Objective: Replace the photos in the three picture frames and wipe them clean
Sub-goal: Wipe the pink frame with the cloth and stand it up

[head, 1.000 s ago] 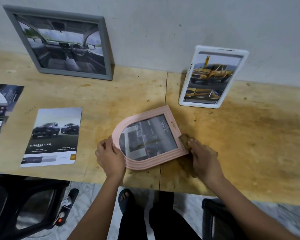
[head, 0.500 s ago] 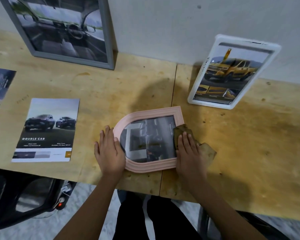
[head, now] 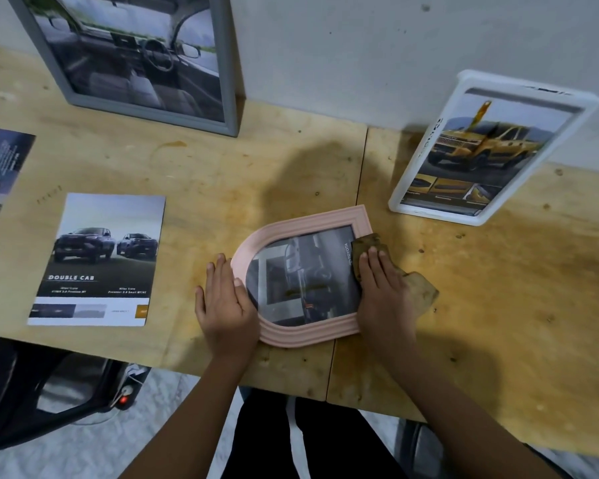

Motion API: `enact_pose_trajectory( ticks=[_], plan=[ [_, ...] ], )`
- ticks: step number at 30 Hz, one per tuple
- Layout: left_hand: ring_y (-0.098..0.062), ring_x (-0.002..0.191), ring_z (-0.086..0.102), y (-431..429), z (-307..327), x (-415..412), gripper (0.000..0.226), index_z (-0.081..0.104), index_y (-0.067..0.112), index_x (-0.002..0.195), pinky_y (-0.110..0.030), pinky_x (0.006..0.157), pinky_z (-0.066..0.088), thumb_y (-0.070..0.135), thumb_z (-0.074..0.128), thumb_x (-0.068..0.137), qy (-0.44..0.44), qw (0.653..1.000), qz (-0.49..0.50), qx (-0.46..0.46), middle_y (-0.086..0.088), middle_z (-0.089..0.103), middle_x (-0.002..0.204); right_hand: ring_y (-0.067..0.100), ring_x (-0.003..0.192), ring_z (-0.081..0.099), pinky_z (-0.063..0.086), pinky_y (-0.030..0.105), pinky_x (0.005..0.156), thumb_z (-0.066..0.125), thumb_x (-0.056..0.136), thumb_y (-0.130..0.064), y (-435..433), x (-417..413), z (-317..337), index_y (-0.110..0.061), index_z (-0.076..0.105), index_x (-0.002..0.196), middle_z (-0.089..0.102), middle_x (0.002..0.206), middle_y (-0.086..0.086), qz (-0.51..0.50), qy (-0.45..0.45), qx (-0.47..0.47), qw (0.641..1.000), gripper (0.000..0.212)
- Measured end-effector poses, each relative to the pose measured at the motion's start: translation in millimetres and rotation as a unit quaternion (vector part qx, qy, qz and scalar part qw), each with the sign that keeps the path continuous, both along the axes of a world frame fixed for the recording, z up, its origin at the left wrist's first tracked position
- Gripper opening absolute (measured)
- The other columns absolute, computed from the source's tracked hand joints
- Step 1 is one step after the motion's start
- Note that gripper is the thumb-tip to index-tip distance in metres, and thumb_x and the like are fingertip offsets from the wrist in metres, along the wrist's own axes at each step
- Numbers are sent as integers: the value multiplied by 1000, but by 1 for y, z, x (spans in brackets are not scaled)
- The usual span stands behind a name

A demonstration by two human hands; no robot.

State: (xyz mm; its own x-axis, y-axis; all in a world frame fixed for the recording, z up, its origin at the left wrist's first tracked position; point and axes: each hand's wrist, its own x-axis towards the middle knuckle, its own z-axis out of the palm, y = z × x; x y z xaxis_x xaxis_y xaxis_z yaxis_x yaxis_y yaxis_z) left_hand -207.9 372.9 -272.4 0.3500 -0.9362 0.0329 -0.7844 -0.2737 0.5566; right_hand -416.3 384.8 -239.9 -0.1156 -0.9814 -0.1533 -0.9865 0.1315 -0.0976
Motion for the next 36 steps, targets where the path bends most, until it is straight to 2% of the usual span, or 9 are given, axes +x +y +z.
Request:
enact_pose_trajectory(
  ticks=[7,14,21,23,25,27,30,33,36],
  plan=[
    [-18,135,41,0,-3,-1,48,51,9,133,-43,112,27,25,27,95,-18,1000,2,-13,-5,52,139,35,119,55,47,48,91,33,78,-13,-34,3,-3,2,58,122,59,126,19,9,-51,-61,997,53],
    [-16,136,39,-1,-4,0,50,49,10,134,-41,113,24,27,24,94,-20,1000,3,0,-2,50,141,34,127,47,26,42,107,31,80,-9,-65,16,-7,2,52,128,53,133,18,-9,-135,-99,986,53],
    [-15,133,43,0,-8,-1,45,53,11,131,-37,111,25,24,28,97,-36,999,13,-14,-2,53,138,33,111,61,43,45,95,52,69,0,-78,100,-4,1,64,114,63,121,17,183,-190,-32,964,47],
    [-16,133,43,0,-9,0,43,54,10,130,-37,110,25,25,30,97,-29,999,9,-21,-3,54,137,29,124,52,42,39,101,51,79,-1,-71,121,5,-2,56,126,53,135,15,224,-226,5,948,47],
    [-17,134,39,1,-11,1,42,52,9,130,-37,110,23,23,31,96,-22,1000,-5,-21,-6,54,136,21,139,32,31,33,109,43,93,-10,-65,129,15,-9,40,140,34,150,7,240,-238,70,939,47],
    [-16,135,36,1,-11,3,44,51,10,131,-36,112,20,26,28,95,-13,1000,-6,-12,-7,53,137,24,133,40,37,36,102,42,95,-16,-65,128,26,-15,39,141,39,148,6,224,-233,119,939,46],
    [-17,136,38,1,-5,4,53,52,13,130,-36,116,14,32,19,93,36,999,1,21,-4,52,137,33,103,58,47,37,83,41,94,-14,-78,118,38,-19,52,131,62,121,13,179,-262,162,934,39],
    [-15,137,35,2,1,4,45,49,16,132,-36,117,13,25,25,95,46,999,-1,18,-1,50,139,25,103,57,45,33,87,42,89,2,-87,104,48,-10,64,115,65,113,10,80,-413,212,882,36],
    [-13,141,29,2,3,4,52,43,14,139,-36,117,12,15,30,89,39,999,-15,21,0,44,145,21,101,54,42,28,91,43,89,6,-87,73,70,-6,64,112,61,101,6,-69,-518,148,840,33]
  ],
)
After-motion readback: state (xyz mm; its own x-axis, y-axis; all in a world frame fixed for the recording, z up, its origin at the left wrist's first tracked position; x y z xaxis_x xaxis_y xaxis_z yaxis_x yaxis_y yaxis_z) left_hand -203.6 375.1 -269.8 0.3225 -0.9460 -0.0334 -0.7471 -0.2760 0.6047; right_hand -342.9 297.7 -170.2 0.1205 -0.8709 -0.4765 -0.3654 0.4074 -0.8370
